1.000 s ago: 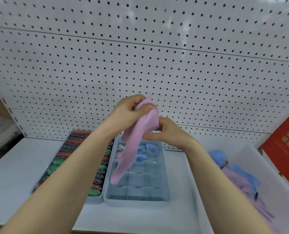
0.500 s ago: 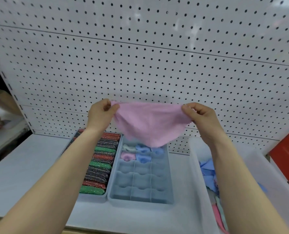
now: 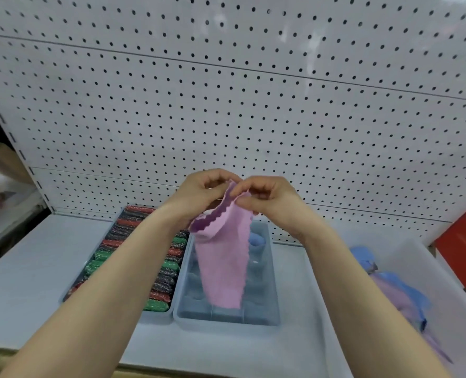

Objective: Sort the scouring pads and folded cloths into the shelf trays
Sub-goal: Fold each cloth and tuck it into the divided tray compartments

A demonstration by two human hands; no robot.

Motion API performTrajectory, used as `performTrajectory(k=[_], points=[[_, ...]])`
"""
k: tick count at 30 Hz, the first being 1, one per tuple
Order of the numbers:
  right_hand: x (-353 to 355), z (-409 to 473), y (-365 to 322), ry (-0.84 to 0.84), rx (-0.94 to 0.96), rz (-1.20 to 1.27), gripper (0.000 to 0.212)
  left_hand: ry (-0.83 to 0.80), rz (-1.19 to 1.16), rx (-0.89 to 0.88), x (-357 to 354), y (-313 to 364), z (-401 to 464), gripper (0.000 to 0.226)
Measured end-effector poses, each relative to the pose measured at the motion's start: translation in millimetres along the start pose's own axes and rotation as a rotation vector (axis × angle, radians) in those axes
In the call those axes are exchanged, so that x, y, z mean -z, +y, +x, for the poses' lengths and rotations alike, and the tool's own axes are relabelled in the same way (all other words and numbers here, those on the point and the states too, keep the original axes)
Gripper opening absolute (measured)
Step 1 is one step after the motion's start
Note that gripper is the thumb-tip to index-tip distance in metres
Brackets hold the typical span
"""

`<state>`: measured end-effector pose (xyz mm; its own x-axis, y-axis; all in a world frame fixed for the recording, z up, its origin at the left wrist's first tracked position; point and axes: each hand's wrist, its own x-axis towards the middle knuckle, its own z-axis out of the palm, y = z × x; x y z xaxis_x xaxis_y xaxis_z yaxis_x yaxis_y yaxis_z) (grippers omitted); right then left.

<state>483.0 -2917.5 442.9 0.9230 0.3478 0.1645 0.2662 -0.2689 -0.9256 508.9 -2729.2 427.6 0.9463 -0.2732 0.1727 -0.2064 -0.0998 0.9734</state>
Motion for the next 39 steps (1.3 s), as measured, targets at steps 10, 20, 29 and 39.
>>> performTrajectory(k=[10, 20, 29, 39], points=[[-0.8, 1.5, -9.7, 0.25, 0.086, 0.102, 0.021, 0.021, 0.002, -0.082, 0.9, 13.8, -2.0, 0.044], [4.6, 4.0, -8.0, 0.174, -0.007, -0.073, 0.019, 0.046, -0.131, -0.056, -5.3, 18.7, -6.5, 0.052], [27.0, 5.3, -10.9, 0.325, 0.027, -0.084, 0.009, -0.001, 0.484, -0.058, -7.5, 10.1, -21.0, 0.043], [38.3, -0.1, -3.3, 0.217, -0.088, -0.213, 0.027, 0.325, 0.329, -0.215, -0.8, 17.6, -4.9, 0.004]])
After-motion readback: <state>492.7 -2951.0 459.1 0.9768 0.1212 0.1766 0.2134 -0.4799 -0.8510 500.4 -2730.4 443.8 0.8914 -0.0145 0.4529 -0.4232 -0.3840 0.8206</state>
